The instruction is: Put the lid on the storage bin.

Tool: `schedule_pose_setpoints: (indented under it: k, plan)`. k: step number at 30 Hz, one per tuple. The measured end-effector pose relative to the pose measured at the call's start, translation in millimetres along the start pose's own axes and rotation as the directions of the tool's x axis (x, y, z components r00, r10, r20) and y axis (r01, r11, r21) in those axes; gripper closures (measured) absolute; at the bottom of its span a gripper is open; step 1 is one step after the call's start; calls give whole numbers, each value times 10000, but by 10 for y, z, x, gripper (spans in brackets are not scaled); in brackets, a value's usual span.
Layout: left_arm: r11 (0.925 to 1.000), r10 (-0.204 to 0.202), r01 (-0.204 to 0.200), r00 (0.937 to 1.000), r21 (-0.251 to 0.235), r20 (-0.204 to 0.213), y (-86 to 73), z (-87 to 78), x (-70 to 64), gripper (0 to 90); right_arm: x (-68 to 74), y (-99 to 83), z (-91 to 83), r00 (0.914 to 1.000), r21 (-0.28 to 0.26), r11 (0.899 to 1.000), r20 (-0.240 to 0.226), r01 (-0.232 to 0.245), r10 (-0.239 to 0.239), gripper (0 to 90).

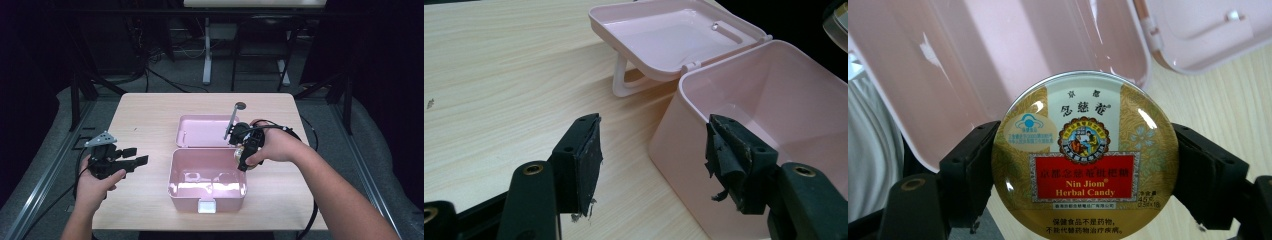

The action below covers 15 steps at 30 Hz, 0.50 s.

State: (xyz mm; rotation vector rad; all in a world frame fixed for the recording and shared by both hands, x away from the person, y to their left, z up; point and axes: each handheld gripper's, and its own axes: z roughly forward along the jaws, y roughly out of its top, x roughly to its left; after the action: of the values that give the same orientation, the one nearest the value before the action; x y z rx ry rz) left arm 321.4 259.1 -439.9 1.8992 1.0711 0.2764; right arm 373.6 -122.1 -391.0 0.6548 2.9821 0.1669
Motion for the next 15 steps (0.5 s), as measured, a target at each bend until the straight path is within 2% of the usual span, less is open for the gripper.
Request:
schedule_pose_setpoints:
  k: [4, 9, 15]
  plan:
    - [10000, -3, 3, 10000, -3, -3, -2, -1, 7, 392, 45, 58, 12, 9986, -36, 9986, -8, 522, -522, 198]
    - [10000, -43, 43, 10000, 2, 13, -5, -1, 16, 393, 78, 101, 47, 9957, -11, 9957, -36, 922, -922, 198]
    - [10000, -34, 34, 10000, 36, 9, -7, 7, 15, 392, 144, 154, 72, 9888, -7, 9889, -127, 1486, -1486, 197]
